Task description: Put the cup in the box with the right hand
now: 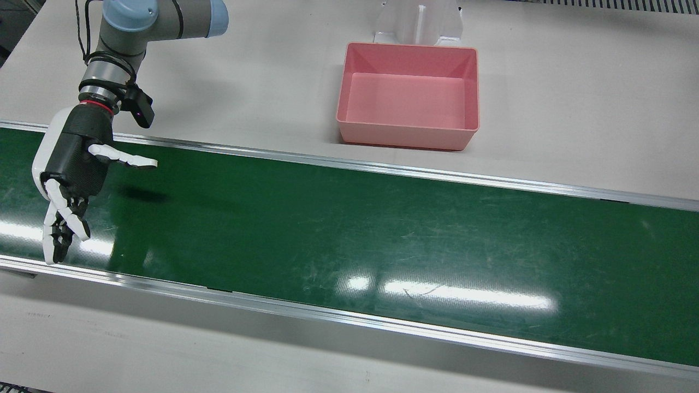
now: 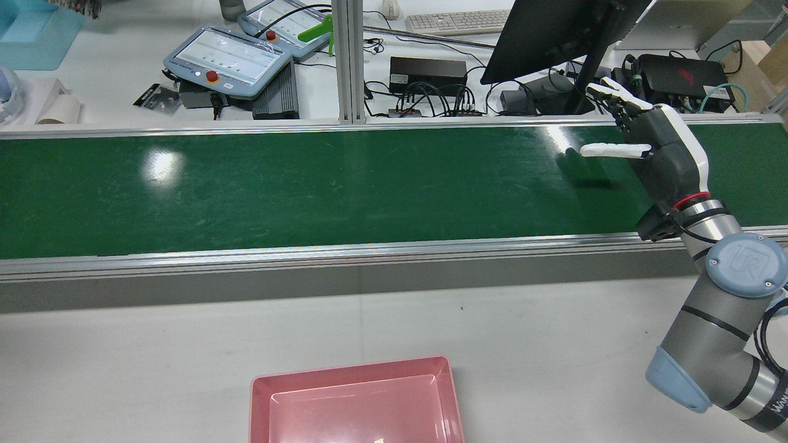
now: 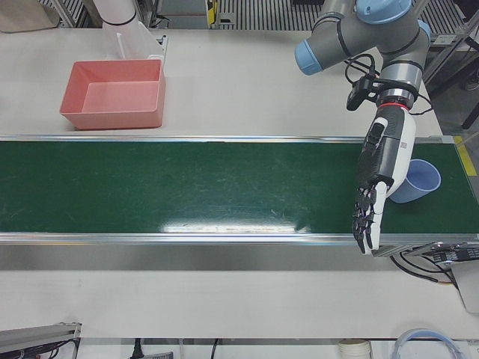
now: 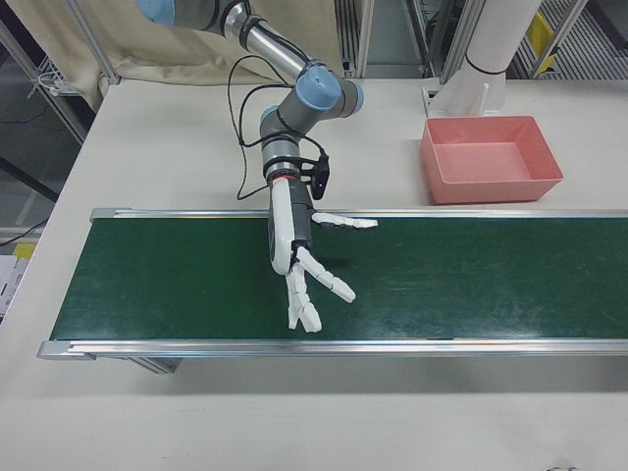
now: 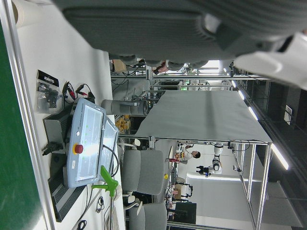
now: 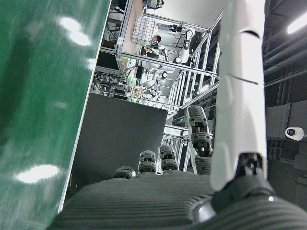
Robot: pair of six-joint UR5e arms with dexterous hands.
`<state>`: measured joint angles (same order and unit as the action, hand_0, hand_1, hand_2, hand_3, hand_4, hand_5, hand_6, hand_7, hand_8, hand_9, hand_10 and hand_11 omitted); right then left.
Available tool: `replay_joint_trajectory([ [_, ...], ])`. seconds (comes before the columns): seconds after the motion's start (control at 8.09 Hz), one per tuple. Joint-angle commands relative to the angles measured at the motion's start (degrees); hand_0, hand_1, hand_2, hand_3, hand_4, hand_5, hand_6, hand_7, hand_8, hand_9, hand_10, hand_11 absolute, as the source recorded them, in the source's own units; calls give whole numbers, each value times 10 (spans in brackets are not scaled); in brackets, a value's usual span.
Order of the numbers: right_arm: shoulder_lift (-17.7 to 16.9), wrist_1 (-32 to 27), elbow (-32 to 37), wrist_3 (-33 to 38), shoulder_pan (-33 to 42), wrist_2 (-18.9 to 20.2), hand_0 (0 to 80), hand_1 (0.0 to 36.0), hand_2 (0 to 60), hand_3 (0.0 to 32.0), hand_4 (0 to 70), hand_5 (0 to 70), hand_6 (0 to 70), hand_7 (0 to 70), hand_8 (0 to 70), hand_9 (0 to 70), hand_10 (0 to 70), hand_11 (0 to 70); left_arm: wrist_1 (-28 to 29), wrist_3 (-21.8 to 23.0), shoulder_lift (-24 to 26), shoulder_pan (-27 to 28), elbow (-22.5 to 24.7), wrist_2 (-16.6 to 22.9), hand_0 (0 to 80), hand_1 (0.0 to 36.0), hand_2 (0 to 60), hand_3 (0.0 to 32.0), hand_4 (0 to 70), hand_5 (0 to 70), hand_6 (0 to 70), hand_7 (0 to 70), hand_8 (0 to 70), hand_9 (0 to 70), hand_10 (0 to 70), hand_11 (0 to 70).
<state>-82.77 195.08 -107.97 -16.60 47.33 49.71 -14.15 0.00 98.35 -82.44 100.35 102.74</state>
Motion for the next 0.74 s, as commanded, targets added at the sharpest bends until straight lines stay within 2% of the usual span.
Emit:
replay_joint_trajectory([
  [0.0,0,5,3,2,-11,-13,617,229,52,0,76,83,45,129,49,98,4,34,0,0,0,0,-1,0,0,0,0,0,0,0,0,0,0,0,0,0],
  [0.12,1,1,11,2,-15,-14,592,224,79,0,69,79,45,126,51,101,10,41,0,0,0,0,-1,0,0,0,0,0,0,0,0,0,0,0,0,0],
  [0.25,6,-1,13,2,-15,-15,587,207,53,0,83,78,45,128,53,104,14,47,0,0,0,0,-1,0,0,0,0,0,0,0,0,0,0,0,0,0],
  [0.37,13,0,14,2,-16,-15,560,227,137,0,53,76,45,130,53,106,20,54,0,0,0,0,-1,0,0,0,0,0,0,0,0,0,0,0,0,0],
  [0.49,20,0,14,1,-17,-15,590,184,0,0,96,77,45,126,50,101,26,63,0,0,0,0,-1,0,0,0,0,0,0,0,0,0,0,0,0,0],
  [0.62,21,0,14,-1,-21,-15,559,215,113,0,49,76,44,124,50,99,28,66,0,0,0,0,-1,0,0,0,0,0,0,0,0,0,0,0,0,0],
])
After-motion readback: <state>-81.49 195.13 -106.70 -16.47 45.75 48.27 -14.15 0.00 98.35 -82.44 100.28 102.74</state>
